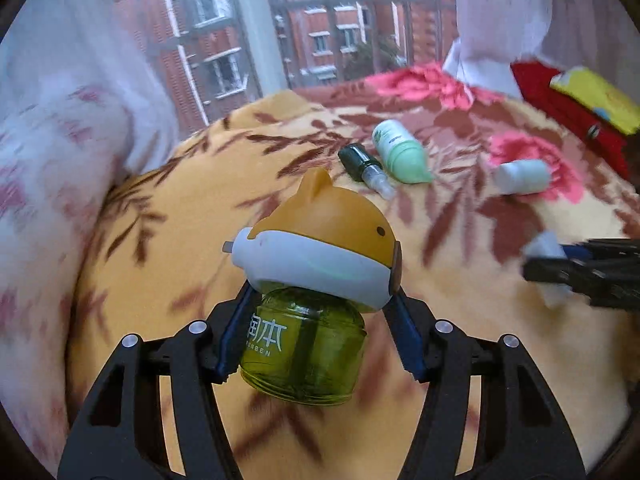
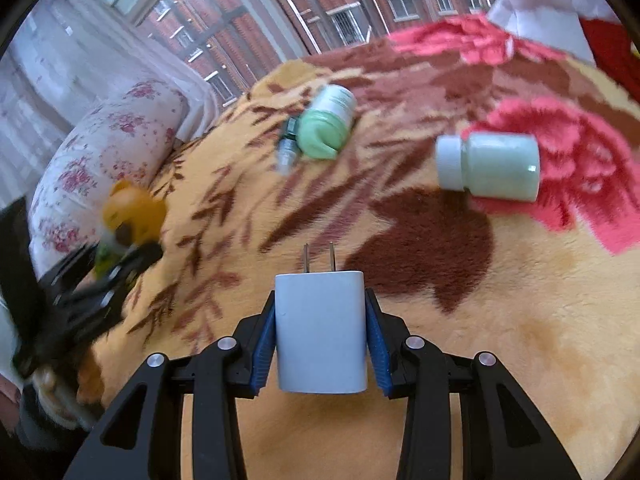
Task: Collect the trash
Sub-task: 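Lower both tools over the orange bin and open both to drop the items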
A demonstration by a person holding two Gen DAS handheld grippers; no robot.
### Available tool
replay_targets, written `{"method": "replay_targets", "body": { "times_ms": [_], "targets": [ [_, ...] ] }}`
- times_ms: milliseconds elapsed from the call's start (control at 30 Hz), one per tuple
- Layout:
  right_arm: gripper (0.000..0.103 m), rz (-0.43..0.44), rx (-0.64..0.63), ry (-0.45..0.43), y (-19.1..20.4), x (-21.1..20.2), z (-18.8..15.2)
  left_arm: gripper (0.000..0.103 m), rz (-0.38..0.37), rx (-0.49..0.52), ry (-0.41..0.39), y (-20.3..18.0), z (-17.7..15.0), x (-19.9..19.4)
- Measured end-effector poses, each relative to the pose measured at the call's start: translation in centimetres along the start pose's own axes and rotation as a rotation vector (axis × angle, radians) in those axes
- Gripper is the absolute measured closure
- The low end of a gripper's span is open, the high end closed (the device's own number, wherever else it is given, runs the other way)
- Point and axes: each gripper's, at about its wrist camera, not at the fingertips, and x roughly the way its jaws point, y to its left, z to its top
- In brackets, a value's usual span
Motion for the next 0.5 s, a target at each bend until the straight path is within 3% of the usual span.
{"method": "replay_targets", "body": {
  "times_ms": [267, 500],
  "targets": [
    [0.063, 0.042, -0.087, -0.077, 6.0, -8.0, -4.6, 0.043, 0.042, -0.150, -0.081, -1.1, -5.7, -11.6],
    [0.063, 0.067, -0.193, -0.125, 11.6, -15.7, -13.8, 0.043, 0.015, -0.239, -0.083, -3.3, -13.1, -19.4]
  ]
}}
